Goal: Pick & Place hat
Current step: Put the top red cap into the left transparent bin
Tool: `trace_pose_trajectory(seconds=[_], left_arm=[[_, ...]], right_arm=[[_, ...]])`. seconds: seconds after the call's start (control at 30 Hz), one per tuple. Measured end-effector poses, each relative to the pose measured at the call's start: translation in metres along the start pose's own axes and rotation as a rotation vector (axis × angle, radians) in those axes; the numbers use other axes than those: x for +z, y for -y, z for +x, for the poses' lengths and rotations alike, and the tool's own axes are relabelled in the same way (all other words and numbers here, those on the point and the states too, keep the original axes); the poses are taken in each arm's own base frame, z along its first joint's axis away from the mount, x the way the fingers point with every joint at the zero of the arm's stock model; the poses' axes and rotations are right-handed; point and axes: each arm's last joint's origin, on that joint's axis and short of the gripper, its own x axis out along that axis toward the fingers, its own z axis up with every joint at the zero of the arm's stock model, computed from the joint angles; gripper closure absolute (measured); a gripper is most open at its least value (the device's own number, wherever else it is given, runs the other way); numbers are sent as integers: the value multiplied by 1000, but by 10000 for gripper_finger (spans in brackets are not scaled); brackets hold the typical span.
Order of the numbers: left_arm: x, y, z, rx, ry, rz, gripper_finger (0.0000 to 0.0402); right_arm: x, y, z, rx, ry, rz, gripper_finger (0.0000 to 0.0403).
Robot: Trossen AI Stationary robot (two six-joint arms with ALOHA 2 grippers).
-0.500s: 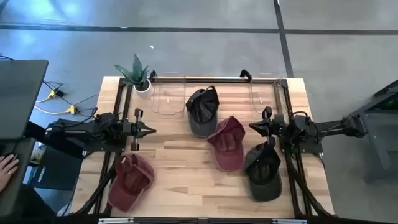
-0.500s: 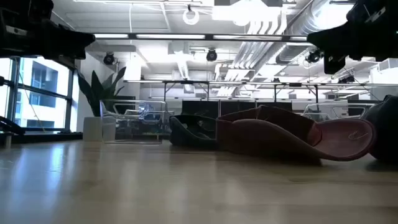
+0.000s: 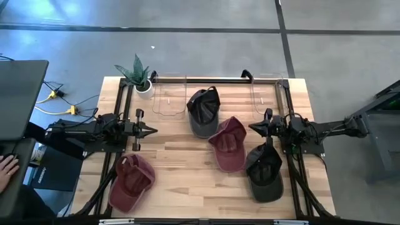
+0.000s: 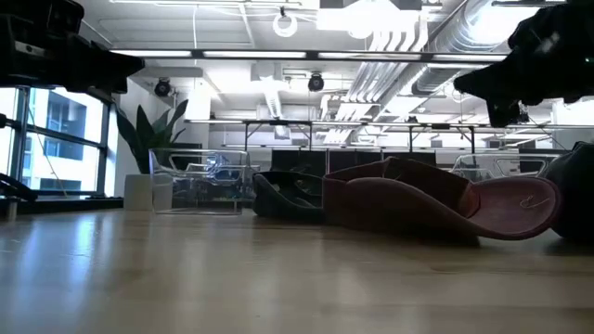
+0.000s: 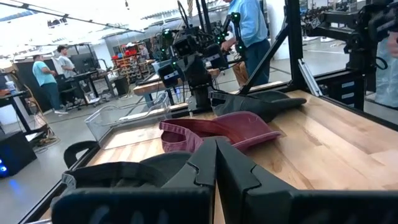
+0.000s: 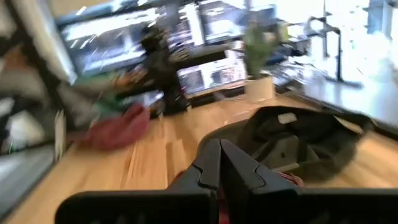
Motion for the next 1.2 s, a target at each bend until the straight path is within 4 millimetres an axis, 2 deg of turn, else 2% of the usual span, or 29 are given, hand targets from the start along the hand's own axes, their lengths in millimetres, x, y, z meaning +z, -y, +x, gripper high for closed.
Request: trace_pose_trajectory(seconds=[0.13, 0.23, 0.4, 0.53, 0.67, 0.83, 1.0, 1.1, 1.2], left_arm=[[0, 0, 0, 2, -1, -2, 401], [0, 0, 0, 2, 0, -2, 401], [0, 0, 0, 3, 1, -28, 401], [0, 0, 0, 5, 1, -51, 401], [0, 0, 0, 5, -2, -61, 401], [-3, 1, 0, -1, -36, -104, 401], [-7, 1, 0, -8, -76, -116, 401], [-7, 1, 0, 4, -74, -161, 401], [-6, 0, 0, 46, -71, -210, 401]], right_arm=[[5, -5, 5, -26, -41, 147, 402], [13, -18, 16, -26, -109, 139, 403], [29, -57, 47, 32, -278, 46, 403], [31, -91, 77, 78, -536, -16, 390], [18, -120, 102, 103, -806, -19, 337], [-12, -148, 122, 147, -1034, -76, 233], [-40, -154, 138, 21, -1055, -174, 151], [-54, -153, 145, -65, -1040, -184, 131], [-66, -155, 154, -92, -973, -193, 129]])
